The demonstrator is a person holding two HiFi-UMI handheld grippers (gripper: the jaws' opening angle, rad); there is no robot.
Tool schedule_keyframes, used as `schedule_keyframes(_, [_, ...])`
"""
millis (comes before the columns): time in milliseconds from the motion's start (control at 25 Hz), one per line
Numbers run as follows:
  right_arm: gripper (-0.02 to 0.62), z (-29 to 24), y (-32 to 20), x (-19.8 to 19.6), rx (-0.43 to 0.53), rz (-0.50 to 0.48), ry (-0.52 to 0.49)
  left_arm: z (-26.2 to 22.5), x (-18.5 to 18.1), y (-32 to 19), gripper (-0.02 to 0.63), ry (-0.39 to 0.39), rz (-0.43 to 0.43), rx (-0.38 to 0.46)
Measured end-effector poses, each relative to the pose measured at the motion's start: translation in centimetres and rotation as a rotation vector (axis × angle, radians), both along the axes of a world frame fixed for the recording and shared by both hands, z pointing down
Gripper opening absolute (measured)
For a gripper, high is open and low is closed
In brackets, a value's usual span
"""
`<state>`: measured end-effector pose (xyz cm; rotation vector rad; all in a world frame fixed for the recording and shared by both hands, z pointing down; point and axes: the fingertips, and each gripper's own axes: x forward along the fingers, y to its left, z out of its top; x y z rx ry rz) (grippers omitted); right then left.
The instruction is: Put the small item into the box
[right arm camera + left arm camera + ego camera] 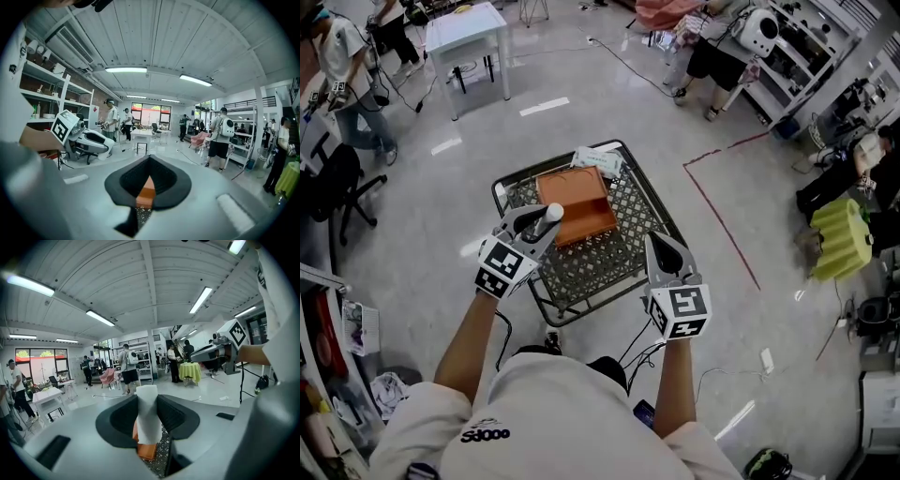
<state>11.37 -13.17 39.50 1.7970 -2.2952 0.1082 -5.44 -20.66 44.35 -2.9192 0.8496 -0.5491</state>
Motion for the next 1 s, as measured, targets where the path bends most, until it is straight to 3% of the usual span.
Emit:
schedule_keyframes(280, [0.009, 1.2, -2.0, 1.3, -0.031, -0.006, -0.006, 1.4, 1.0, -2.5, 0.13, -0.021, -0.009, -0.014])
schedule_keyframes(680, [0.009, 3.1, -5.7, 5.7, -0.086, -0.108, -0.008, 4.2, 4.1, -5.2, 0.13, -0.076, -0.124, -0.079])
schedule_keyframes(1000, [0.009, 5.4, -7.4, 7.3, -0.137, -0.171, -0.012, 6.9, 5.9, -5.8, 0.13, -0.131, -0.166, -0.121])
